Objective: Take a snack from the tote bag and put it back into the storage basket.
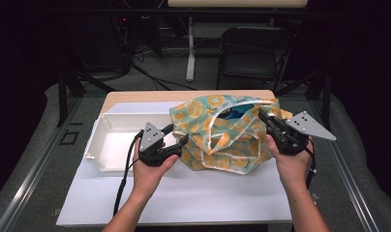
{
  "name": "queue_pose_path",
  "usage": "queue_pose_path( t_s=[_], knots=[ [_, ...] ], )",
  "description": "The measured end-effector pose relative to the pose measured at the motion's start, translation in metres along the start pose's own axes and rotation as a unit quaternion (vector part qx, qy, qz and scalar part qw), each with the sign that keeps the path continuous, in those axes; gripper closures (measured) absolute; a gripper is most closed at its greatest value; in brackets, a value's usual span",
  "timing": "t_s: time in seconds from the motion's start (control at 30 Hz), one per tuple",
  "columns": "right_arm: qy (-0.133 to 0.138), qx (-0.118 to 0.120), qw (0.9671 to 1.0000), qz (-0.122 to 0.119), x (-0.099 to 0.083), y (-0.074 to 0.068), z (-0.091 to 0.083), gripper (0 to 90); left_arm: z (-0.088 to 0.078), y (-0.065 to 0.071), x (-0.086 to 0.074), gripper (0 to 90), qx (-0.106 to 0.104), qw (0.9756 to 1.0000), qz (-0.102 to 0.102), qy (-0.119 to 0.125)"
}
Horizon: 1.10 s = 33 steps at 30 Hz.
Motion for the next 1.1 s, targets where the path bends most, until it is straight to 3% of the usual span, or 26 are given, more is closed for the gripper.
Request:
queue_pose_path(
  t_s=[0.4, 0.63, 1.1],
  knots=[
    [-0.005, -0.004, 1.0, -0.001, 0.004, 0.006, 0.007, 90.0, -0.006, 0.007, 0.011, 40.1, 0.013, 0.9995, 0.018, 0.023],
    [-0.01, 0.003, 0.9999, -0.004, 0.002, 0.0, 0.01, 90.0, -0.001, 0.019, 0.013, 39.6, -0.008, 0.9995, 0.018, 0.026],
    [-0.009, 0.005, 0.9999, -0.011, 0.005, -0.003, 0.014, 90.0, 0.001, 0.031, 0.013, 38.7, -0.024, 0.9992, 0.02, 0.026]
  ],
)
Point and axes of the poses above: each handheld gripper's, and its own axes: z roughly forward along the jaws, x roughly out of its top, y roughly to its right, the point moved 5 cm from there along z, roughly forward along the jaws, and after that the axes turned 2 degrees about x, right-handed, at the moved point
